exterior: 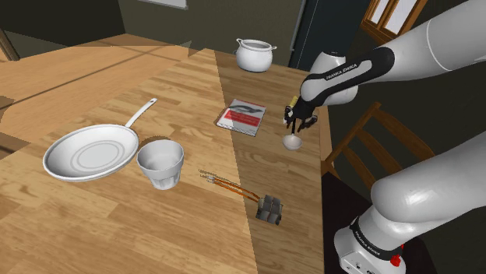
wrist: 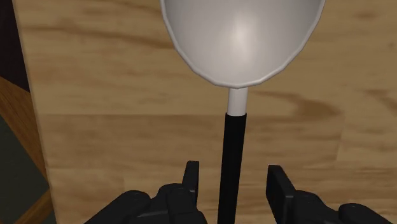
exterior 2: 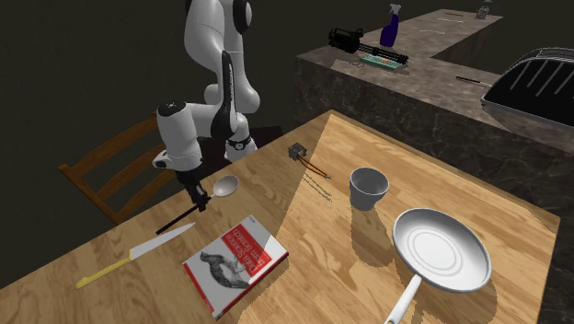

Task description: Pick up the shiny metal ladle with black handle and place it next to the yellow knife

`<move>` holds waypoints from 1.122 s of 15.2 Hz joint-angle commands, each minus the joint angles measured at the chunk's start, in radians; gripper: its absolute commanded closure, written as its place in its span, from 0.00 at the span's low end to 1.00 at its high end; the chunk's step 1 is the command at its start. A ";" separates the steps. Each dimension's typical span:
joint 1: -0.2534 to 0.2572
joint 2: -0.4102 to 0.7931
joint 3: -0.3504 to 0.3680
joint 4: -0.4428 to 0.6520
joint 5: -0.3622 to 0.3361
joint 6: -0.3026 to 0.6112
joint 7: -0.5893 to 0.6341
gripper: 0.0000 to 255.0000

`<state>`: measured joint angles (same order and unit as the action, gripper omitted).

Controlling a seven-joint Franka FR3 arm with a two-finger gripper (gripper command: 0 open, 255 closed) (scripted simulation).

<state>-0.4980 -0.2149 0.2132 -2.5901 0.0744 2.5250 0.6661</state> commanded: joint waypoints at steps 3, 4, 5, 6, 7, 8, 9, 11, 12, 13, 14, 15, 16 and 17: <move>0.000 0.000 0.000 0.000 0.000 0.000 0.000 0.00; 0.000 0.000 0.000 0.000 0.000 0.000 0.000 0.00; 0.000 0.000 0.000 0.000 0.000 0.000 0.000 0.00; 0.002 -0.032 -0.003 0.007 0.006 -0.039 -0.005 0.00; 0.004 -0.062 -0.007 0.016 0.011 -0.078 -0.009 0.00; 0.006 -0.091 -0.010 0.027 0.015 -0.117 -0.012 0.00; 0.007 -0.112 -0.013 0.036 0.017 -0.148 -0.014 0.00; 0.007 -0.112 -0.013 0.036 0.017 -0.148 -0.014 0.00; 0.007 -0.112 -0.013 0.036 0.017 -0.148 -0.014 0.00; 0.007 -0.112 -0.013 0.036 0.017 -0.148 -0.014 0.00; 0.007 -0.112 -0.013 0.036 0.017 -0.148 -0.014 0.00; 0.007 -0.112 -0.013 0.036 0.017 -0.148 -0.014 0.00; 0.007 -0.112 -0.013 0.036 0.017 -0.148 -0.014 0.00; 0.007 -0.112 -0.013 0.036 0.017 -0.148 -0.014 0.00</move>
